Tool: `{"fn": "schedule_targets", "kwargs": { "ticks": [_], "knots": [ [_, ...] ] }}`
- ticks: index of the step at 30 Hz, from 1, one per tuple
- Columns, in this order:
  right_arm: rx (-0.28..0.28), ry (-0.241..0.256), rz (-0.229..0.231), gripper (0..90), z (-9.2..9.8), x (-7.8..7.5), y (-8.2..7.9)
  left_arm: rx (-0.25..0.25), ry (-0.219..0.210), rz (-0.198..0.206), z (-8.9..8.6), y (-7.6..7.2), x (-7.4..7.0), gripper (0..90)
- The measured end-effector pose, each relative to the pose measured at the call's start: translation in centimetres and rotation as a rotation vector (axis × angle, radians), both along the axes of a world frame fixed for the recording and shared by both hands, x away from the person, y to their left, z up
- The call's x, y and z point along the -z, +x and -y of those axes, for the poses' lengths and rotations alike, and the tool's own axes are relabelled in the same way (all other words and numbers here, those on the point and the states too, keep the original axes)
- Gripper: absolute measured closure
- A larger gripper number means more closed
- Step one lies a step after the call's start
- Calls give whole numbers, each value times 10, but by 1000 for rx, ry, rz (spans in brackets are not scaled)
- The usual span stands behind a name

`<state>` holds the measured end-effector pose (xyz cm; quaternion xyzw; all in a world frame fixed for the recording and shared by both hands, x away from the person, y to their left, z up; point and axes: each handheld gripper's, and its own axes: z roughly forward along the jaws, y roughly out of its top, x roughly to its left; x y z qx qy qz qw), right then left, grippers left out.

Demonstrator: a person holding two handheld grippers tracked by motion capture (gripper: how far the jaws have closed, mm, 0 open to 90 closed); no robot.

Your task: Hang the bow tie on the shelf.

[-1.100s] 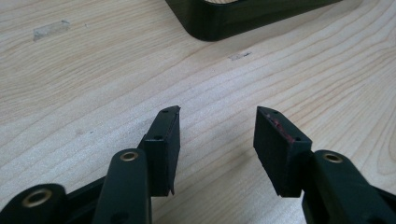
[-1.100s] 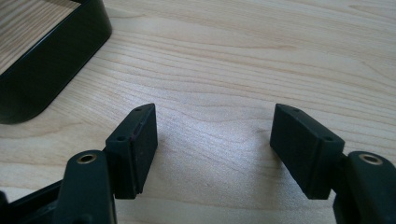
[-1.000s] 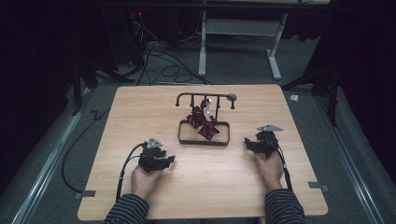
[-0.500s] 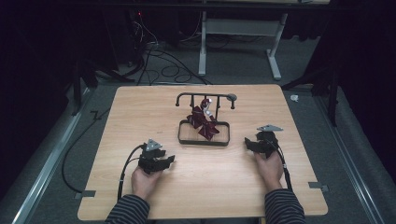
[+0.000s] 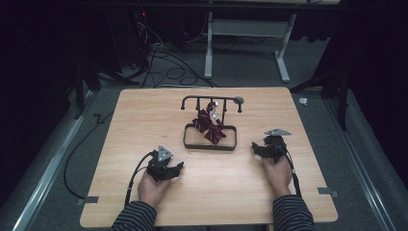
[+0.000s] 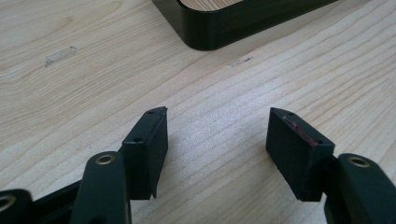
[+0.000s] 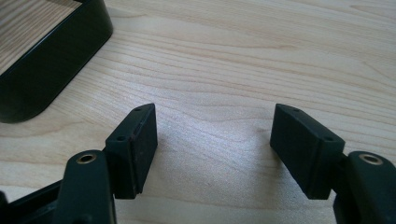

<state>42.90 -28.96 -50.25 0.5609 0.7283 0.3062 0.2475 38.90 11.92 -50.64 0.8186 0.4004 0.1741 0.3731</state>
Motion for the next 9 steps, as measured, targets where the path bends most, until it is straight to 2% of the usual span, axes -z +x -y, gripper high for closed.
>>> {"fn": "schedule_targets", "kwargs": {
  "ticks": [9],
  "knots": [
    [-3, -1, 1, 333, 0, 0, 0, -4, 1, -1, 1, 0, 0, 382]
  ]
}}
